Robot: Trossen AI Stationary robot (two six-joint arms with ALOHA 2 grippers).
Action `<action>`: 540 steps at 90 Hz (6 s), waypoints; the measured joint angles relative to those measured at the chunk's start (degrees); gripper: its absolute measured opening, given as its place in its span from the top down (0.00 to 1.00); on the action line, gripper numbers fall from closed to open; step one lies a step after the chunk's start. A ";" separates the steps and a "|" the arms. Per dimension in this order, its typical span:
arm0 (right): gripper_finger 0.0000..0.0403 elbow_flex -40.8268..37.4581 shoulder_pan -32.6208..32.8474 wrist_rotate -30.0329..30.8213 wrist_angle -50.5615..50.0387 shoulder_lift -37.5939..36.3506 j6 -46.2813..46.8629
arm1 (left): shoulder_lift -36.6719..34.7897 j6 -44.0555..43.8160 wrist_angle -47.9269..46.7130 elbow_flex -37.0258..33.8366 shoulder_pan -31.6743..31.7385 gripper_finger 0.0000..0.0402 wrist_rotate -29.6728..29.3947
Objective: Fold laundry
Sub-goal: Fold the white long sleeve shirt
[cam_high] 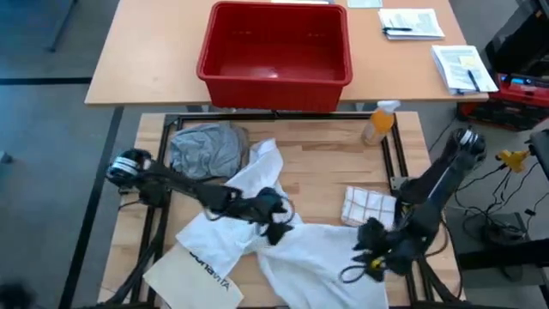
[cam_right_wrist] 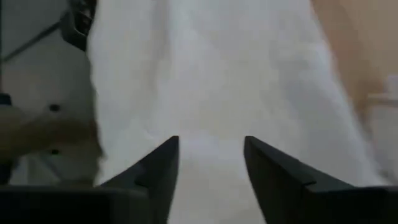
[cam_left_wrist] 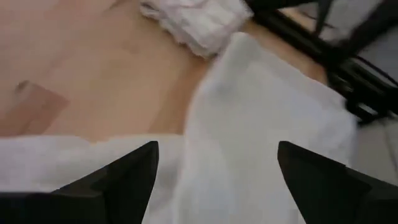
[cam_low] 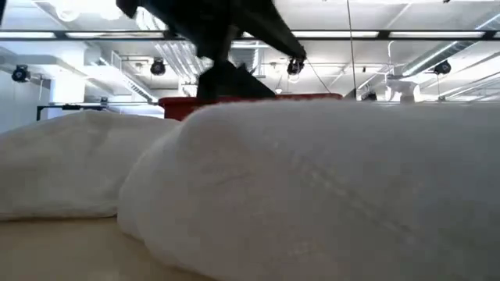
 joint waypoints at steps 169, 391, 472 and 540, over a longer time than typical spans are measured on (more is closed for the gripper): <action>0.98 -10.49 -11.66 -12.14 3.24 9.97 -9.50 | -0.45 25.00 -21.39 4.46 35.36 0.22 26.25; 0.38 69.01 -5.41 -24.58 18.41 61.54 -5.40 | -0.46 50.09 -28.45 -1.19 54.71 0.22 19.70; 0.97 42.91 -23.65 -6.45 5.59 37.06 -20.65 | -20.82 41.15 -40.55 7.32 59.40 0.22 30.06; 1.00 13.52 -72.29 -51.30 25.31 29.46 -48.78 | -48.39 -5.82 -18.54 -40.28 15.87 0.22 18.50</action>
